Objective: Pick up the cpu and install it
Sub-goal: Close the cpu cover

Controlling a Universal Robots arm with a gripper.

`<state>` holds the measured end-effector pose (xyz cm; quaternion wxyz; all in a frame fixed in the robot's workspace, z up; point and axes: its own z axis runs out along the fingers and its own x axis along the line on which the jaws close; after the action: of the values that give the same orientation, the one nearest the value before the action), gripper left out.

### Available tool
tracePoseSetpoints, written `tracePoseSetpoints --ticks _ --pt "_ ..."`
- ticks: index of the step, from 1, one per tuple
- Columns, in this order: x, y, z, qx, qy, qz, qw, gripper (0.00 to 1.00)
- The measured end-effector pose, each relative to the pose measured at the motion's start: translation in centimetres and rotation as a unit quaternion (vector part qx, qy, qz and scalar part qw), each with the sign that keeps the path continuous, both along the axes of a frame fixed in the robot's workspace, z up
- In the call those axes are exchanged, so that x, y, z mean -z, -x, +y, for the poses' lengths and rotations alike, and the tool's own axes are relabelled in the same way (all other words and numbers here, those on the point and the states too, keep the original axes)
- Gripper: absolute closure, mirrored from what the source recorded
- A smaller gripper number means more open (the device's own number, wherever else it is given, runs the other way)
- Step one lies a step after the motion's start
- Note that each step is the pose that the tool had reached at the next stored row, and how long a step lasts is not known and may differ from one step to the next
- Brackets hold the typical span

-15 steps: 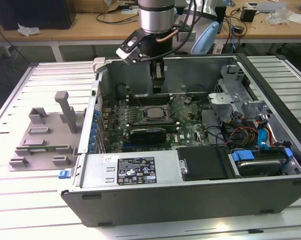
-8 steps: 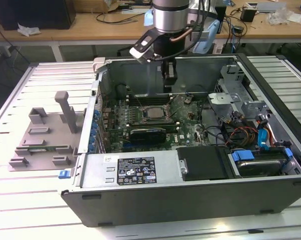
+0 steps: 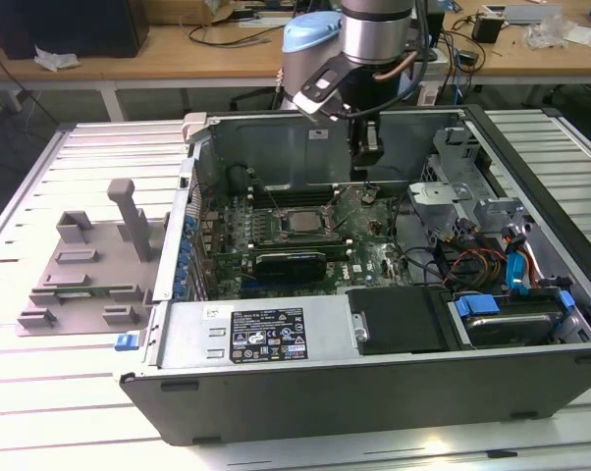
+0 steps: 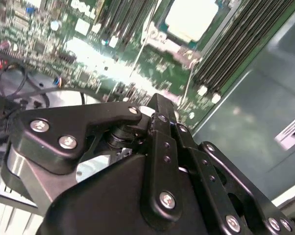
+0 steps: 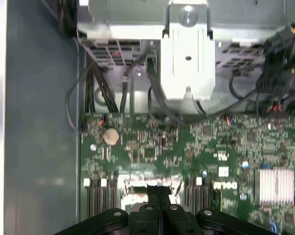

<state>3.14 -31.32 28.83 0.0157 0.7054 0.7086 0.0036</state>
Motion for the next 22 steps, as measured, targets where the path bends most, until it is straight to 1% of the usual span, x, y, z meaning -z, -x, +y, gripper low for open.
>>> tracePoseSetpoints --ticks 4,6,7,8,12,15,19,22 --pt "0.01 -1.5 0.00 0.000 -0.0001 0.0000 1.0000 0.89" --pt "0.01 -1.5 0.00 0.000 0.0000 0.0000 1.0000 0.89" --pt "0.16 -1.5 -0.01 0.000 0.0001 0.0000 1.0000 0.89" --pt "0.47 -1.6 -0.01 0.000 0.0001 0.0003 1.0000 0.89" --pt "1.25 -1.6 0.00 0.000 -0.0001 0.0018 1.0000 0.89" --pt "1.97 -1.6 -0.01 0.000 0.0000 0.0040 1.0000 0.89" --pt "2.62 -1.8 -0.01 0.000 0.0000 0.0071 1.0000 0.89" --pt "3.42 -1.9 -0.01 0.000 0.0001 0.0089 1.0000 0.89"
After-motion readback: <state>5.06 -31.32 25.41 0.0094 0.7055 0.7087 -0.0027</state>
